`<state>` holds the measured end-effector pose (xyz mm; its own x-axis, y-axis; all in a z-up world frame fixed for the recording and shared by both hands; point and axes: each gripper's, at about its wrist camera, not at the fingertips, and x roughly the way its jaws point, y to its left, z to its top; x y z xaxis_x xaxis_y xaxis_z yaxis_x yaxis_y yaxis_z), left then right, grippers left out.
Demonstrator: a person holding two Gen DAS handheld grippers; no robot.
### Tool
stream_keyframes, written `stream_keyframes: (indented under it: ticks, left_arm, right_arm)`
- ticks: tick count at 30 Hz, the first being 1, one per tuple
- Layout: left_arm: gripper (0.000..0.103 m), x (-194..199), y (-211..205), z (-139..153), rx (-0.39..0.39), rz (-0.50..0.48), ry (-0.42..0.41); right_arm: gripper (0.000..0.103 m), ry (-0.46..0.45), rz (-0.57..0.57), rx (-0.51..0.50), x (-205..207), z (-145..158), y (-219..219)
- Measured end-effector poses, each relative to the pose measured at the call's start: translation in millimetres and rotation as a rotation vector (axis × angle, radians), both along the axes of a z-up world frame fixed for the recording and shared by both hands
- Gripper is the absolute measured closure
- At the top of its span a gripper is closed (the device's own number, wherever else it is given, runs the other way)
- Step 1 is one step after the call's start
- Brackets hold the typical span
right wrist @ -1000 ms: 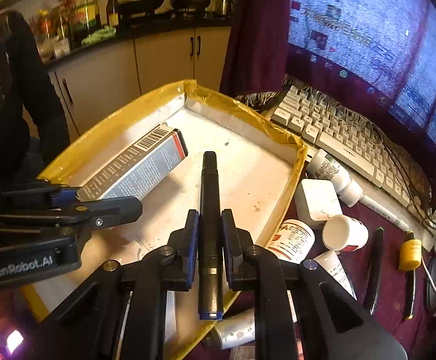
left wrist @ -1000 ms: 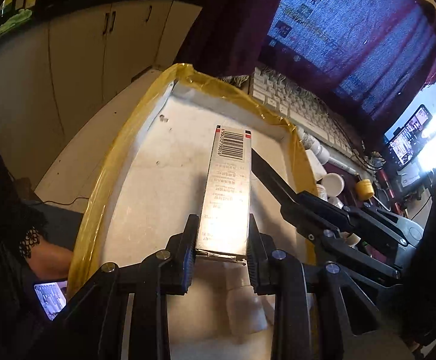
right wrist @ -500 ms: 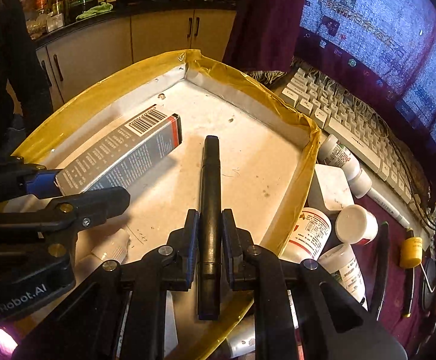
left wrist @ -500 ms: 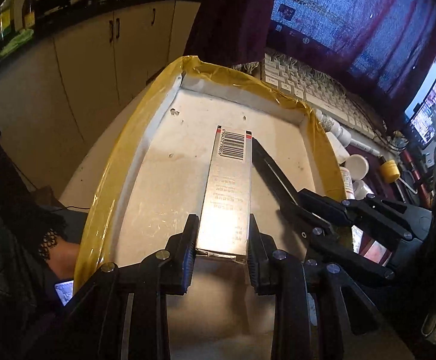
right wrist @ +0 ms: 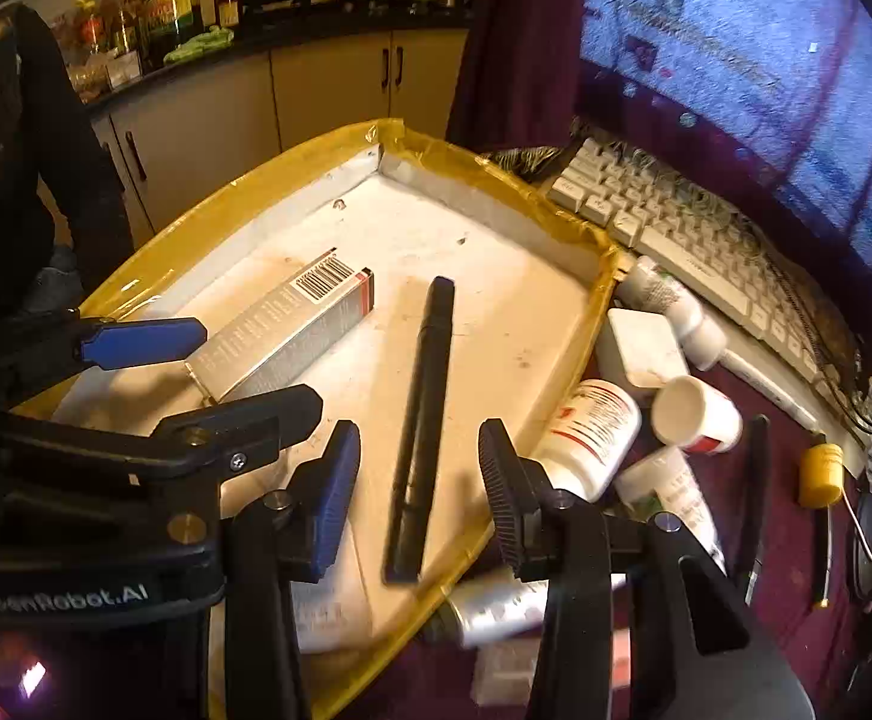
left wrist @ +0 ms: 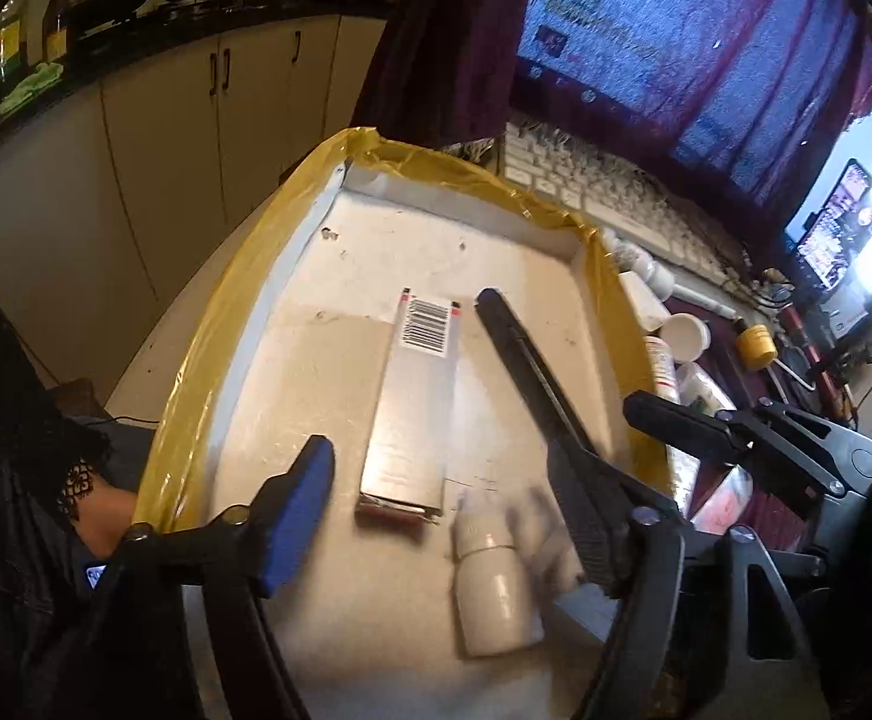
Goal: Organize objects
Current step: 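Open left gripper releasing box while right gripper releases marker in tray, then withdraw both grippers from the tray back over the desk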
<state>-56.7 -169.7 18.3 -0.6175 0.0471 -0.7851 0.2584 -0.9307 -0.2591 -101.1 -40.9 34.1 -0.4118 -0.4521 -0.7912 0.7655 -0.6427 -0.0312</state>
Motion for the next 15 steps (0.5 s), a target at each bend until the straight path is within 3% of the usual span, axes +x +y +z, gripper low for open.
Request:
stream_keyframes:
  ticks: [4, 10, 15]
  left_arm:
    - [0.033, 9, 6, 14, -0.032, 0.001, 0.049]
    - [0.030, 21, 25, 39, -0.040, -0.031, 0.139]
    - [0.030, 18, 68, 48, -0.067, -0.152, 0.165]
  right_arm:
    - [0.052, -0.071, -0.003, -0.113, 4, 7, 35]
    - [0.052, -0.086, -0.112, -0.181, 2, 3, 105]
    - [0.052, -0.115, -0.269, -0.185, -15, -12, 166]
